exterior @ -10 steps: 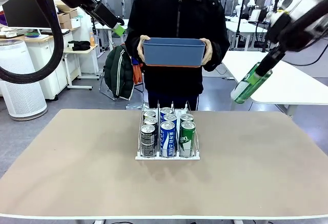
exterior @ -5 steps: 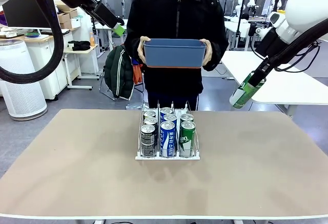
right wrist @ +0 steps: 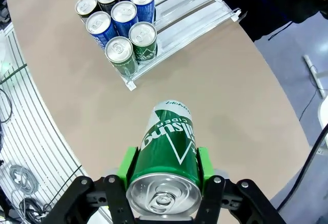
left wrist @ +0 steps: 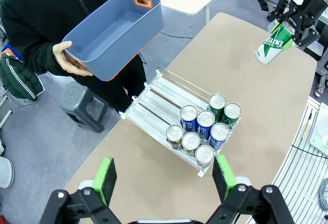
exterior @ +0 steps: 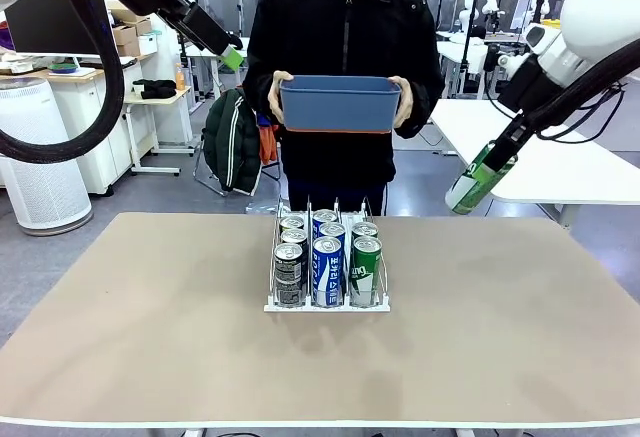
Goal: Fill the beverage cans into the dispenser.
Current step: Place the picked Sprite in the line of the Automatic Can Dispenser with the same cans.
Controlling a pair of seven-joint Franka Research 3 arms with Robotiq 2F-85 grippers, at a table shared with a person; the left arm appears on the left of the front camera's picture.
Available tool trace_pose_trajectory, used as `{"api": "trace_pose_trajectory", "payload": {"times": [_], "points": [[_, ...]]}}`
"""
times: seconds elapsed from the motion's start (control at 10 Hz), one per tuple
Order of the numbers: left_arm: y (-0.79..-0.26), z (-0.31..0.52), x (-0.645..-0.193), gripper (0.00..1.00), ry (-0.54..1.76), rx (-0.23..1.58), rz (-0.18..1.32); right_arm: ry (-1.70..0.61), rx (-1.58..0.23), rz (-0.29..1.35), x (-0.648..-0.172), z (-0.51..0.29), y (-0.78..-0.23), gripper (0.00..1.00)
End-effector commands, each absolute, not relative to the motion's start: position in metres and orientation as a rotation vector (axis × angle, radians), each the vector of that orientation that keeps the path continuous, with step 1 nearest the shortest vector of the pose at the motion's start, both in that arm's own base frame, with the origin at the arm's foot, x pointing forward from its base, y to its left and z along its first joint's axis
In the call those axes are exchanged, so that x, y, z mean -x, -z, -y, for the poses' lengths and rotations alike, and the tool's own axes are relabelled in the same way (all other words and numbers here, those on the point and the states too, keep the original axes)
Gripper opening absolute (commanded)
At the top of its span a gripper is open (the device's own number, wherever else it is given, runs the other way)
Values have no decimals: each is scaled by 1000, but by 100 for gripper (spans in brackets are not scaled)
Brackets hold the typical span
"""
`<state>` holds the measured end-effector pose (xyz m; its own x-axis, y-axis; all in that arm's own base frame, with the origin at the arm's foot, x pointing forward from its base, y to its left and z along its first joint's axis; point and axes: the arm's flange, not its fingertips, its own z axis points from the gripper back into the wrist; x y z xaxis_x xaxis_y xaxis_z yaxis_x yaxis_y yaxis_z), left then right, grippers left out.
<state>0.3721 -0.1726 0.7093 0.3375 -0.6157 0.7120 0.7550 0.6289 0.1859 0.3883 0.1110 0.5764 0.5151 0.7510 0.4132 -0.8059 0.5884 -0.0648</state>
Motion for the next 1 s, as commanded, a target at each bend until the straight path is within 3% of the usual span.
{"api": "trace_pose_trajectory", "payload": {"times": [0.0, 0.5, 0.9], "points": [[-709, 172, -372, 100, 899, 187, 837, -941, -143, 442, -368, -127, -560, 58], [-709, 172, -372, 100, 899, 187, 837, -918, -90, 538, -320, -163, -541, 58], [-709, 172, -372, 100, 899, 187, 837, -975, -90, 474, -327, -203, -507, 58]]}}
